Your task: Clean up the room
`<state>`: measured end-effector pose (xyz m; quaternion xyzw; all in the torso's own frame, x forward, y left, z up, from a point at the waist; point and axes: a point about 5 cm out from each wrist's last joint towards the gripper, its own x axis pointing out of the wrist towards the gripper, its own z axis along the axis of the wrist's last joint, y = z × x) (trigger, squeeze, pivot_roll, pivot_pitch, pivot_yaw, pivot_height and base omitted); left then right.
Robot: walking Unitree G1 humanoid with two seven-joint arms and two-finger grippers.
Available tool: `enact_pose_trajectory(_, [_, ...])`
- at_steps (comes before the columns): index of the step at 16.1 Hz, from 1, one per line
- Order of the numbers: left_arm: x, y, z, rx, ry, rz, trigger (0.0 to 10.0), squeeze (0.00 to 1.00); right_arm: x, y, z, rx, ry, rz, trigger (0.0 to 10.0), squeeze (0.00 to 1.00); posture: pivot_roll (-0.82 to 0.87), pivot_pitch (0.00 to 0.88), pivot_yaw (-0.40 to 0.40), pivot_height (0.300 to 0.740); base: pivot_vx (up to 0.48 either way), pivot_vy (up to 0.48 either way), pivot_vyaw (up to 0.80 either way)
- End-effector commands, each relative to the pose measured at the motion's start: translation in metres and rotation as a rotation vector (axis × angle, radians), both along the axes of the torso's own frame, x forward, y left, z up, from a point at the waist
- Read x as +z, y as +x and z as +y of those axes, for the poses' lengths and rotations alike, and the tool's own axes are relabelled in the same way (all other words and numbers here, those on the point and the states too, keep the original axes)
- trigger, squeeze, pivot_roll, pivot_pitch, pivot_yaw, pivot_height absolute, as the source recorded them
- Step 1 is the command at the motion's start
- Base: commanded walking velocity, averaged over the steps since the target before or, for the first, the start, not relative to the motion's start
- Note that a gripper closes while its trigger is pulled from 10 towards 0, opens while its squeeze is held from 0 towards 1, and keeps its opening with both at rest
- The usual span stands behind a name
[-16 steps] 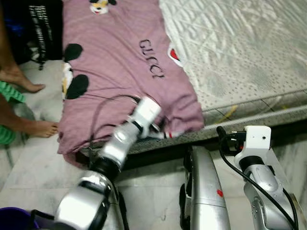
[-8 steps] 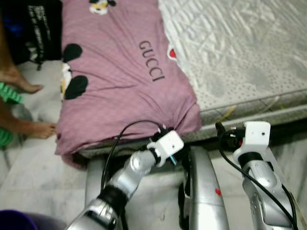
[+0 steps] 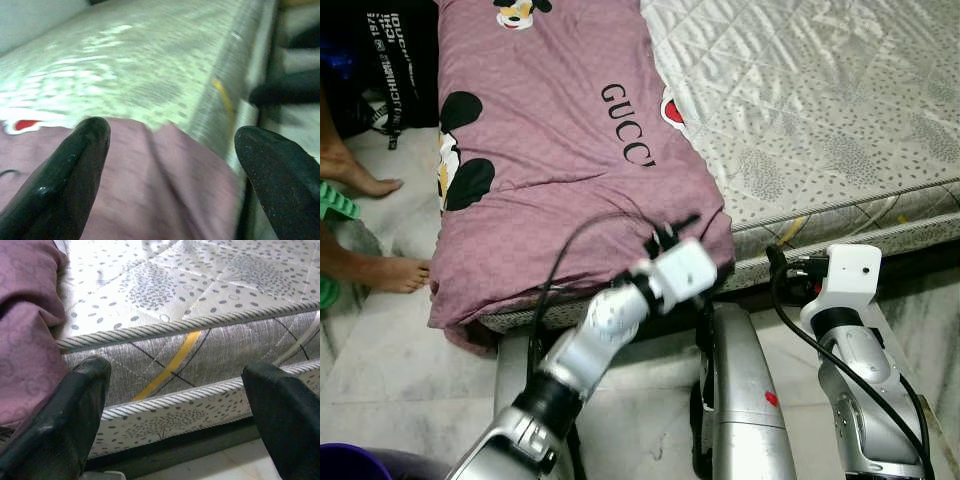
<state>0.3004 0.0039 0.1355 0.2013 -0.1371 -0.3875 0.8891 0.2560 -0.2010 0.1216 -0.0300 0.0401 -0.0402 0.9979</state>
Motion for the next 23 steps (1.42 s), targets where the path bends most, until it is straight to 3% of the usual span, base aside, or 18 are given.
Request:
enact_pose_trajectory(1, [-0.006, 0.009, 0.008, 0.056, 0.008, 0.054, 10.0, 0.00, -0.005, -0.002, 0.001, -0.002, 0.004, 0.017, 10.0, 0.00, -0.09, 0.182, 0.032, 0.485, 0.000, 0.000, 0.00])
enact_pose_trajectory(3, [-0.021, 0.023, 0.018, 0.139, 0.087, 0.129, 10.0, 0.00, -0.005, -0.003, -0.001, -0.007, 0.003, 0.017, 10.0, 0.00, -0.09, 0.184, 0.034, 0.485, 0.000, 0.000, 0.00])
enact_pose_trajectory(4, [-0.040, 0.026, 0.022, 0.156, 0.192, 0.217, 10.0, 0.00, -0.005, -0.005, -0.002, -0.009, 0.002, 0.019, 10.0, 0.00, -0.10, 0.186, 0.035, 0.485, 0.000, 0.000, 0.00])
enact_pose_trajectory(5, [-0.059, 0.025, 0.025, 0.156, 0.262, 0.320, 10.0, 0.00, -0.005, -0.006, -0.002, -0.011, 0.001, 0.023, 10.0, 0.00, -0.10, 0.187, 0.036, 0.485, 0.000, 0.000, 0.00])
enact_pose_trajectory(6, [-0.073, 0.020, 0.025, 0.109, 0.369, 0.347, 10.0, 0.00, -0.006, -0.006, -0.003, -0.011, 0.000, 0.025, 10.0, 0.00, -0.11, 0.188, 0.037, 0.485, 0.000, 0.000, 0.00])
enact_pose_trajectory(9, [-0.100, 0.006, 0.024, 0.023, 0.526, 0.462, 10.0, 0.00, -0.005, -0.006, -0.003, -0.010, 0.001, 0.026, 10.0, 0.00, -0.12, 0.188, 0.037, 0.485, 0.000, 0.000, 0.00])
enact_pose_trajectory(13, [-0.073, 0.022, 0.012, 0.046, 0.444, 0.312, 10.0, 0.00, -0.006, -0.006, -0.003, -0.013, 0.001, 0.023, 10.0, 0.00, -0.11, 0.178, 0.038, 0.485, 0.000, 0.000, 0.00])
enact_pose_trajectory(15, [-0.055, 0.026, 0.003, 0.045, 0.387, 0.177, 10.0, 0.00, -0.004, -0.002, 0.001, -0.004, 0.007, 0.012, 10.0, 0.00, -0.10, 0.173, 0.036, 0.485, 0.000, 0.000, 0.00])
enact_pose_trajectory(18, [-0.023, 0.032, -0.002, 0.091, 0.194, 0.031, 10.0, 0.00, -0.004, 0.001, 0.001, -0.003, 0.008, 0.005, 10.0, 0.00, -0.09, 0.166, 0.032, 0.485, 0.000, 0.000, 0.00])
enact_pose_trajectory(23, [0.017, 0.029, 0.004, 0.127, -0.109, -0.052, 10.0, 0.00, 0.000, 0.012, 0.007, 0.014, 0.015, -0.023, 10.0, 0.00, -0.07, 0.141, 0.024, 0.485, 0.000, 0.000, 0.00])
